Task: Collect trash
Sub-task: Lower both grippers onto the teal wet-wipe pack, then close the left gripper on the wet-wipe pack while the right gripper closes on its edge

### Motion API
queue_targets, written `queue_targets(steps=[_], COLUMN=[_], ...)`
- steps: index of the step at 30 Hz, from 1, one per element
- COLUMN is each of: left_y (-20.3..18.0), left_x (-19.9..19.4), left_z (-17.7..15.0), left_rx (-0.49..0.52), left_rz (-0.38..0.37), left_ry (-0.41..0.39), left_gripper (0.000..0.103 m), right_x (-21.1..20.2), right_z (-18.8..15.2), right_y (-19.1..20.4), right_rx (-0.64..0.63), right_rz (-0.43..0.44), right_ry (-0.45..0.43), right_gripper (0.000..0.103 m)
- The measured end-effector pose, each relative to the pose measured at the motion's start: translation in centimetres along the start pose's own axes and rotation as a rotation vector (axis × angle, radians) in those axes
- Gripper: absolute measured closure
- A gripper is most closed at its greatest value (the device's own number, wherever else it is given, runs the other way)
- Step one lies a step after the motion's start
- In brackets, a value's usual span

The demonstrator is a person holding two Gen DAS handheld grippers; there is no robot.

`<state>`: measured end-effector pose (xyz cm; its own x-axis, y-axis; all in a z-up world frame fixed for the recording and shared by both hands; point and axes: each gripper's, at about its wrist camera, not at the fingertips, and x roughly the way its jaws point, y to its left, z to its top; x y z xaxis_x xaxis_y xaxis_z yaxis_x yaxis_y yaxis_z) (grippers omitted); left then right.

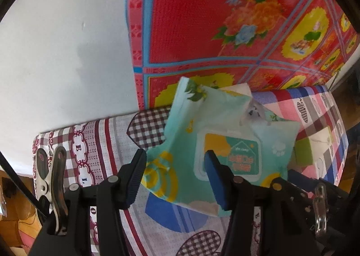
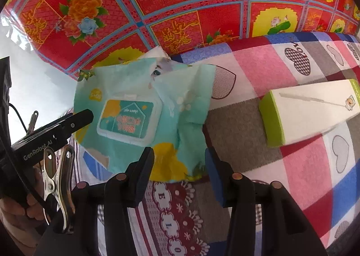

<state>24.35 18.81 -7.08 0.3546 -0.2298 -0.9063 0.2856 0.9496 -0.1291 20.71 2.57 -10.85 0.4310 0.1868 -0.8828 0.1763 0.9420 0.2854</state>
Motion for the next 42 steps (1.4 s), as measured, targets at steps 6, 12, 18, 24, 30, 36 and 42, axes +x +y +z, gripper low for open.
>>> queue_targets(steps=[6, 12, 18, 24, 30, 36, 42], left_y=[0.9, 1.8, 2.0, 2.3, 2.3, 1.9, 1.8], left_x=[1.3, 2.2, 2.5, 2.5, 2.1, 1.5, 0.5], left_z=[0.1, 0.4, 0.5, 0.3, 0.1, -0.9, -3.0], left_rx=[-0.012, -0.031, -0.044, -0.056, -0.050, -0.023, -0.010], left_rz=[0.021, 0.009, -0.006, -0.015, -0.021, -0.014, -0.017], left_ry=[0.015, 0.025, 0.023, 0.028, 0.026, 0.035, 0.051], left_gripper=[0.047, 0.046, 0.045, 0.045, 0.050, 0.051, 0.052], right_x=[0.9, 2.0, 2.9, 3.6, 4.2, 3.6, 3.2], right_z=[0.6, 2.0, 2.9, 3.5, 2.9, 1.7, 0.1], right_y=[0.5, 0.5, 0.2, -0.6, -1.2, -1.8, -2.1], right_rx=[-0.020, -0.006, -0.001, 0.004, 0.000, 0.011, 0.016], right_rz=[-0.026, -0.025, -0.024, -0.017, -0.003, 0.003, 0.002], right_ry=[0.000, 0.000, 0.002, 0.003, 0.003, -0.002, -0.005], right_gripper=[0.055, 0.055, 0.055, 0.055, 0.054, 0.056, 0.056])
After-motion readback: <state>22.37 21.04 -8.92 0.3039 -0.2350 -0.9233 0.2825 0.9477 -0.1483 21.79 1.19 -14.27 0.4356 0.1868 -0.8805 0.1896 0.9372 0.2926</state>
